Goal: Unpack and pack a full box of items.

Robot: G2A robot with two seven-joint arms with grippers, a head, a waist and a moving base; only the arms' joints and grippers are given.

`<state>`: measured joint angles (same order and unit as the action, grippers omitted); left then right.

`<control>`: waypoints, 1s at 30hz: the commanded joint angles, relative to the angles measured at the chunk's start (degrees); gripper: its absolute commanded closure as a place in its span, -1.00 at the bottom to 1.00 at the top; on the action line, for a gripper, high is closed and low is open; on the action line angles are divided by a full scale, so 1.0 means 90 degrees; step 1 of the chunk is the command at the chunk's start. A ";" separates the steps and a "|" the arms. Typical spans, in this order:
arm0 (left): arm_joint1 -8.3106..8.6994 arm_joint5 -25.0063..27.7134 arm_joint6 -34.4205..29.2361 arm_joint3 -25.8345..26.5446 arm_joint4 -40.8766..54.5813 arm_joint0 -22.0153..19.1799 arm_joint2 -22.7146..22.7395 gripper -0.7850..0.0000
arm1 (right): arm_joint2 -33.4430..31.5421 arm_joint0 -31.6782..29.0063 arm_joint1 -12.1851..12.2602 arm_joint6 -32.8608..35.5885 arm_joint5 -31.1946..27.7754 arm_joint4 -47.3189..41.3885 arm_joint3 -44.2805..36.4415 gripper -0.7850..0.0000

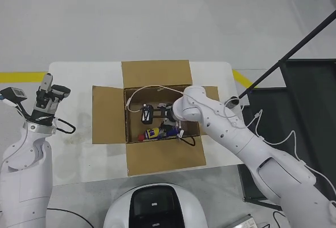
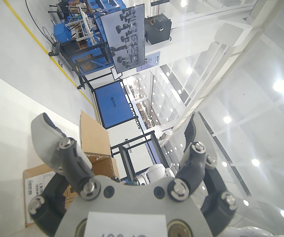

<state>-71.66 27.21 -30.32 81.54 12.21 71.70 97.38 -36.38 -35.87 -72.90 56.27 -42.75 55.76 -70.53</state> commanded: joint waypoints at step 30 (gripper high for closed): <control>0.0000 0.0000 0.0000 0.0000 0.0000 0.0000 0.0000 -1.00 | 0.1463 0.0869 -0.1185 -0.0100 0.0508 -0.0252 0.2714 -1.00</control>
<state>-71.66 27.21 -30.32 81.54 12.21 71.70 97.38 -23.49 -28.20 -83.17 55.76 -38.16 53.40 -46.98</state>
